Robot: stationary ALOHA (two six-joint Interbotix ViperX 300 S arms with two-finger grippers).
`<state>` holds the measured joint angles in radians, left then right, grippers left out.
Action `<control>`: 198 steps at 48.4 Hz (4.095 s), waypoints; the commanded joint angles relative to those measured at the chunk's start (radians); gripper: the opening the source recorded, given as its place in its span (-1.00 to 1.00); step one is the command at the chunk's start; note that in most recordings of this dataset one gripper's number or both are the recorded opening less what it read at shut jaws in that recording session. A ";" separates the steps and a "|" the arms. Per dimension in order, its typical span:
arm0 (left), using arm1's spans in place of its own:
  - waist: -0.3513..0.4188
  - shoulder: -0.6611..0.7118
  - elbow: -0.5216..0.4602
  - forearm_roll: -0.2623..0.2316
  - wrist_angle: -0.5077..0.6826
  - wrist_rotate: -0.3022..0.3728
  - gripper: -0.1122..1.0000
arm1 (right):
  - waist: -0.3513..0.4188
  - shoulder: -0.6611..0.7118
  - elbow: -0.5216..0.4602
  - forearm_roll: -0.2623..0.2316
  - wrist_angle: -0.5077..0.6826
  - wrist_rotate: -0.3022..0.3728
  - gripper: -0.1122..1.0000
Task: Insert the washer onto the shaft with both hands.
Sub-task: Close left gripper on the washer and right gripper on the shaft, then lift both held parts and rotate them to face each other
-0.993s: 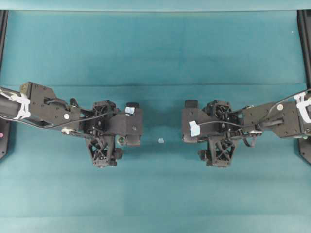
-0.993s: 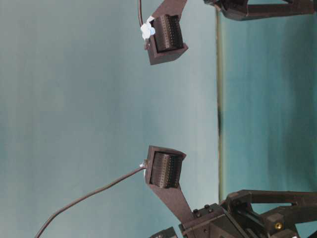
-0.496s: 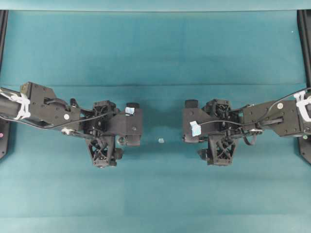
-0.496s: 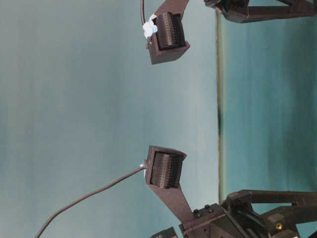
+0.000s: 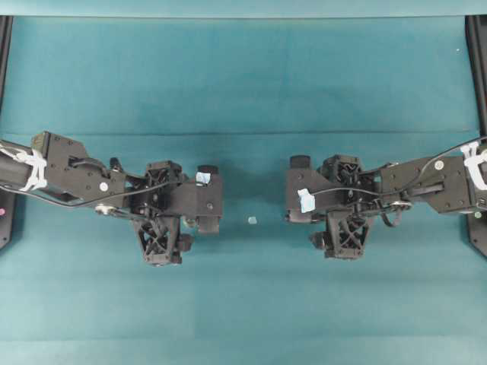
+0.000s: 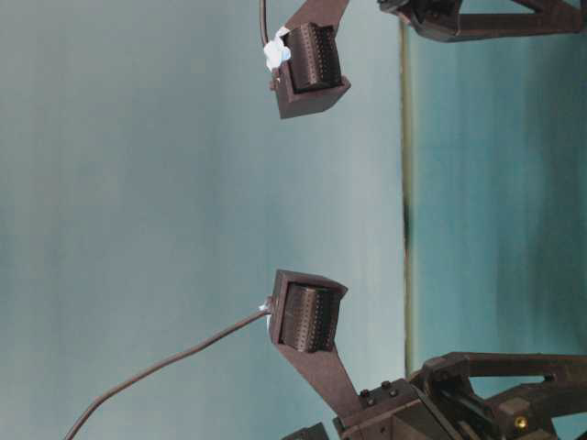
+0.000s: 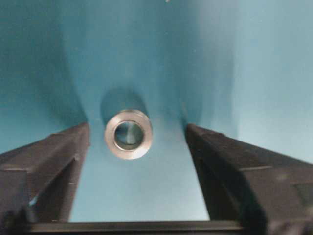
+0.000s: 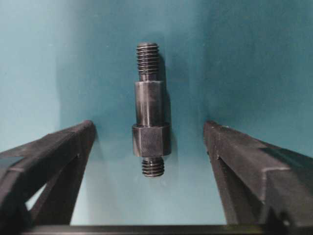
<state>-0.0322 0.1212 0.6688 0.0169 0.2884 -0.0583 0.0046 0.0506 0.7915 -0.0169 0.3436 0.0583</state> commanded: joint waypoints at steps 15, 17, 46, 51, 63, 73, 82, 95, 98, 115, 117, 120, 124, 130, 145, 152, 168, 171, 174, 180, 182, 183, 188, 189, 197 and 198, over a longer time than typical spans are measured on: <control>-0.005 -0.017 -0.003 0.002 -0.005 0.000 -0.15 | -0.017 -0.006 -0.032 0.000 0.071 -0.006 -0.68; -0.005 -0.017 -0.003 0.002 -0.005 0.000 -0.15 | -0.018 -0.008 -0.037 0.000 0.084 -0.012 -0.77; -0.003 -0.018 -0.003 0.002 -0.006 0.005 -0.15 | -0.017 -0.015 -0.046 0.008 0.097 -0.014 -0.80; -0.005 -0.017 -0.003 0.002 -0.006 0.003 -0.15 | -0.017 -0.014 -0.044 0.008 0.095 -0.014 -0.80; -0.005 -0.018 -0.003 0.002 -0.006 -0.002 -0.15 | -0.012 -0.015 -0.048 0.006 0.074 -0.014 -0.80; -0.003 -0.018 -0.003 0.002 -0.006 -0.005 -0.15 | -0.005 -0.021 -0.067 0.008 0.083 -0.014 -0.80; -0.005 -0.023 -0.003 0.002 -0.006 -0.005 -0.15 | -0.005 -0.032 -0.081 0.008 0.101 -0.014 -0.80; -0.005 -0.031 -0.003 0.002 -0.006 -0.006 -0.15 | 0.008 -0.064 -0.078 0.020 0.117 -0.012 -0.80; -0.005 -0.032 -0.003 0.002 -0.006 -0.006 -0.15 | 0.009 -0.072 -0.078 0.020 0.112 -0.012 -0.80; -0.003 -0.087 0.029 0.002 -0.081 -0.006 -0.15 | 0.009 -0.120 -0.028 0.064 -0.017 0.002 -0.80; -0.005 -0.109 0.048 0.002 -0.120 -0.008 -0.15 | 0.009 -0.133 -0.009 0.075 -0.063 0.008 -0.80; -0.005 -0.137 0.074 0.002 -0.178 -0.012 -0.15 | 0.009 -0.156 0.026 0.083 -0.140 0.029 -0.80; -0.002 -0.179 0.121 0.002 -0.278 -0.031 -0.15 | 0.009 -0.184 0.074 0.083 -0.247 0.066 -0.80; 0.000 -0.244 0.204 0.002 -0.453 -0.063 -0.15 | 0.009 -0.230 0.147 0.081 -0.405 0.106 -0.80; 0.008 -0.308 0.307 0.002 -0.782 -0.143 -0.15 | 0.011 -0.259 0.195 0.057 -0.534 0.104 -0.80; 0.008 -0.298 0.293 0.002 -0.788 -0.144 -0.15 | 0.012 -0.249 0.187 0.057 -0.541 0.103 -0.80; 0.006 -0.256 0.256 0.002 -0.825 -0.143 -0.15 | 0.020 -0.212 0.163 0.057 -0.601 0.104 -0.80; 0.008 -0.250 0.250 0.000 -0.834 -0.143 -0.15 | 0.023 -0.201 0.156 0.057 -0.615 0.104 -0.80; 0.008 -0.245 0.245 0.002 -0.839 -0.143 -0.15 | 0.026 -0.187 0.147 0.057 -0.621 0.104 -0.80; 0.008 -0.238 0.236 0.002 -0.839 -0.143 -0.15 | 0.032 -0.167 0.130 0.057 -0.624 0.103 -0.80; 0.008 -0.232 0.236 0.002 -0.839 -0.143 -0.15 | 0.035 -0.158 0.126 0.057 -0.624 0.103 -0.80; 0.008 -0.229 0.236 0.002 -0.838 -0.143 -0.15 | 0.035 -0.155 0.124 0.057 -0.624 0.103 -0.80; 0.008 -0.207 0.236 0.002 -0.839 -0.143 -0.15 | 0.038 -0.133 0.121 0.057 -0.627 0.101 -0.80; 0.008 -0.202 0.236 0.002 -0.841 -0.143 -0.15 | 0.038 -0.129 0.120 0.057 -0.630 0.101 -0.80; 0.008 -0.176 0.219 0.002 -0.850 -0.143 -0.15 | 0.040 -0.104 0.120 0.057 -0.669 0.100 -0.80; 0.008 -0.175 0.215 0.002 -0.848 -0.143 -0.15 | 0.038 -0.101 0.120 0.057 -0.673 0.100 -0.80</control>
<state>-0.0245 -0.0537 0.9097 0.0169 -0.5461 -0.2010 0.0399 -0.0522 0.9281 0.0414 -0.3022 0.1549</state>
